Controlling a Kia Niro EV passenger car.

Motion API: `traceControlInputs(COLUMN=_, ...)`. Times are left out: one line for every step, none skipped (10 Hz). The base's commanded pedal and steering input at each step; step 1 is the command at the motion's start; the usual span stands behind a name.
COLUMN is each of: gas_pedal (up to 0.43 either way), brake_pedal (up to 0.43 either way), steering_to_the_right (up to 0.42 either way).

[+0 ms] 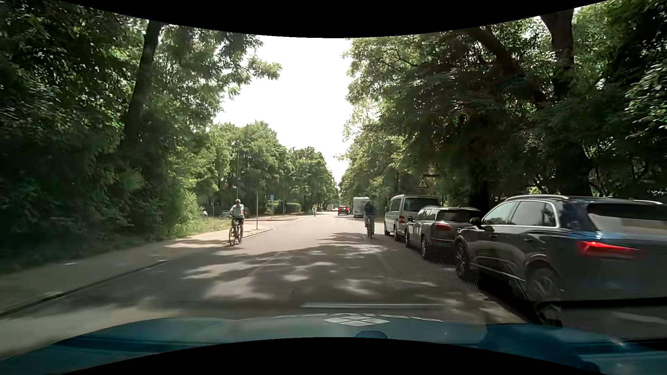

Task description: Follow the waypoints while adhering to traffic rules and regulations

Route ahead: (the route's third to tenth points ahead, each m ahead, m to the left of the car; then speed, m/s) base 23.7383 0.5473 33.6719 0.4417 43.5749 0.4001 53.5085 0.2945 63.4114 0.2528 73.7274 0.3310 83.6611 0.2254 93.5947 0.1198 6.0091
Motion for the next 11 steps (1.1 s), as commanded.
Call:
traceControlInputs(gas_pedal=0.130, brake_pedal=0.000, steering_to_the_right=-0.011)
traceControlInputs(gas_pedal=0.130, brake_pedal=0.000, steering_to_the_right=-0.011)
traceControlInputs(gas_pedal=0.130, brake_pedal=0.000, steering_to_the_right=-0.010)
traceControlInputs(gas_pedal=0.130, brake_pedal=0.000, steering_to_the_right=-0.008)
traceControlInputs(gas_pedal=0.130, brake_pedal=0.000, steering_to_the_right=-0.008)
traceControlInputs(gas_pedal=0.130, brake_pedal=0.000, steering_to_the_right=-0.008)
traceControlInputs(gas_pedal=0.130, brake_pedal=0.000, steering_to_the_right=-0.008)
traceControlInputs(gas_pedal=0.130, brake_pedal=0.000, steering_to_the_right=-0.008)
traceControlInputs(gas_pedal=0.130, brake_pedal=0.000, steering_to_the_right=-0.008)
traceControlInputs(gas_pedal=0.059, brake_pedal=0.000, steering_to_the_right=-0.007)
traceControlInputs(gas_pedal=0.000, brake_pedal=0.000, steering_to_the_right=-0.007)
